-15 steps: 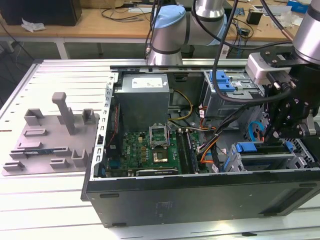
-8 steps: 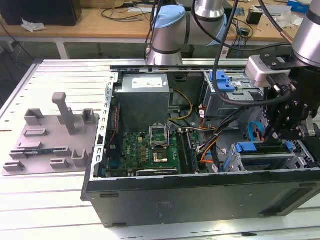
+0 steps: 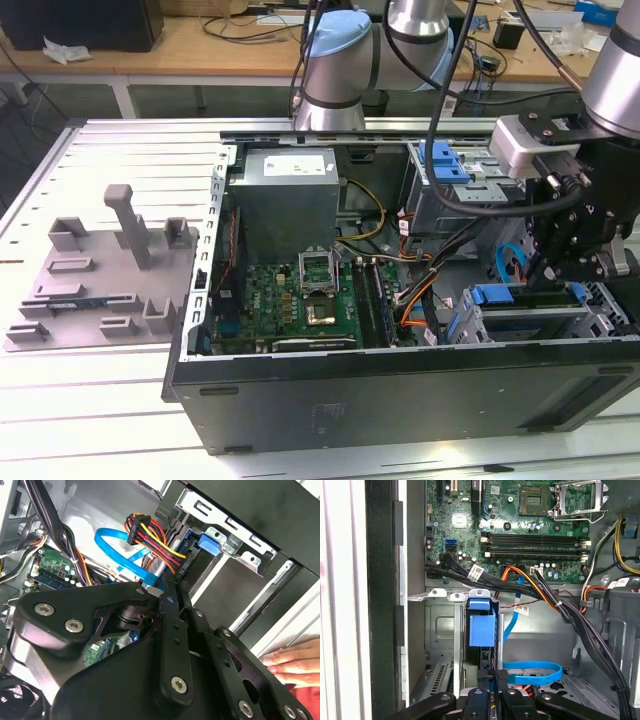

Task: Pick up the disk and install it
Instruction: 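Insert the second disk wire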

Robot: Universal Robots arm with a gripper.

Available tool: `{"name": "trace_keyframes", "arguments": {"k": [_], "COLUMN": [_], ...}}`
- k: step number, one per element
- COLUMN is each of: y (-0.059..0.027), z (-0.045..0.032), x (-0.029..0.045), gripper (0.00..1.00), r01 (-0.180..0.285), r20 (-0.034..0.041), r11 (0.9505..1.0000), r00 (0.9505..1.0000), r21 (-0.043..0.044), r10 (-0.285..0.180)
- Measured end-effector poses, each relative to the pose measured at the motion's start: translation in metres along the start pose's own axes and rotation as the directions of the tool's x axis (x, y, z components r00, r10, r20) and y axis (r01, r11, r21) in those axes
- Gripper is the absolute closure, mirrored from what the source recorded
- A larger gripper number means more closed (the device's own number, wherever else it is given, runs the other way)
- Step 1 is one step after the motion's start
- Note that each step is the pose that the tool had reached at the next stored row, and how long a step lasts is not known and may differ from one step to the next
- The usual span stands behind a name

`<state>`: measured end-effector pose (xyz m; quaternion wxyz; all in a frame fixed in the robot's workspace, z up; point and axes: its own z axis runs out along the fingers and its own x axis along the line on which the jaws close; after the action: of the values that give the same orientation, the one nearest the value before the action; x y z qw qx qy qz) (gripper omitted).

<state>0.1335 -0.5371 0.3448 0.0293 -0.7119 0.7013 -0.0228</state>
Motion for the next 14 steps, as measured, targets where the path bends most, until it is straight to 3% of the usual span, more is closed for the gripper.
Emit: {"name": "trace_keyframes", "arguments": {"k": [14], "y": [0.0003], "z": [0.0059], "x": [0.0001], "gripper": [0.84], "r01": [0.027], "r20": [0.0019], "r11": [0.9996], "r00": [0.9996], "r21": [-0.0002], "r10": [-0.027]}}
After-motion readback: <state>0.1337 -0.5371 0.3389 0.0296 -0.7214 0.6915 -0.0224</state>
